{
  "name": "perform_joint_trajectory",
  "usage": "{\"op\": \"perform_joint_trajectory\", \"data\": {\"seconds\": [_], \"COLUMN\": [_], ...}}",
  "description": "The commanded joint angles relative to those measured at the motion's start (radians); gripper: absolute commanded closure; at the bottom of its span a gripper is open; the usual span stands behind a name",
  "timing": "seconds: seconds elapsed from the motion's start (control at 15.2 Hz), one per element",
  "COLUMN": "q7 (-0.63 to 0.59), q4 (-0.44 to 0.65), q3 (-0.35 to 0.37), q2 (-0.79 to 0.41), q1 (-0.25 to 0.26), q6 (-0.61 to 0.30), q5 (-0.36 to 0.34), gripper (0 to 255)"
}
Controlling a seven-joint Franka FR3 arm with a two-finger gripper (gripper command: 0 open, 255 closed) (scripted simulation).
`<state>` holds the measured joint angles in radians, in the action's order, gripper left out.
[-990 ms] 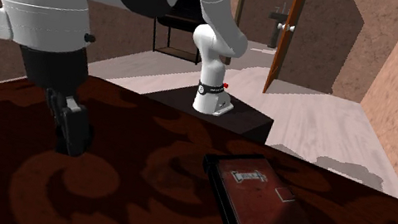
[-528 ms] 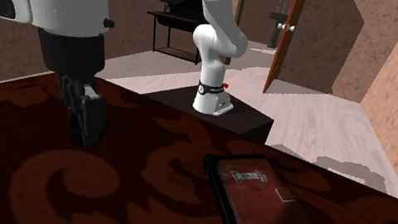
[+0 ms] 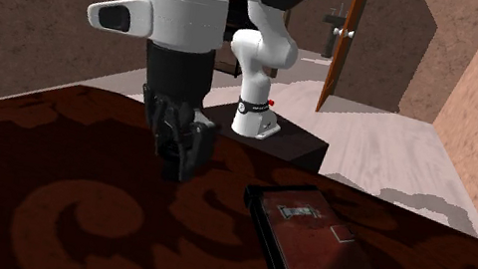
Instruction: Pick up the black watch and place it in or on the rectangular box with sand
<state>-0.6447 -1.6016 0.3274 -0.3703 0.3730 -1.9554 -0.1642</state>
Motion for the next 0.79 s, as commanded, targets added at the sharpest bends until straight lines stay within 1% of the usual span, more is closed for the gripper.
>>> {"op": "perform_joint_trajectory", "data": {"seconds": [0.0, 0.33, 0.73], "q7": [-0.041, -0.145, -0.274], "q4": [-0.019, -0.056, -0.058], "q3": [0.012, 0.046, 0.087], "q2": [0.011, 0.038, 0.040], "q1": [0.026, 0.091, 0.178], "q6": [-0.005, -0.009, 0.000], "q5": [-0.002, -0.005, -0.016], "gripper": [255, 255, 255]}}
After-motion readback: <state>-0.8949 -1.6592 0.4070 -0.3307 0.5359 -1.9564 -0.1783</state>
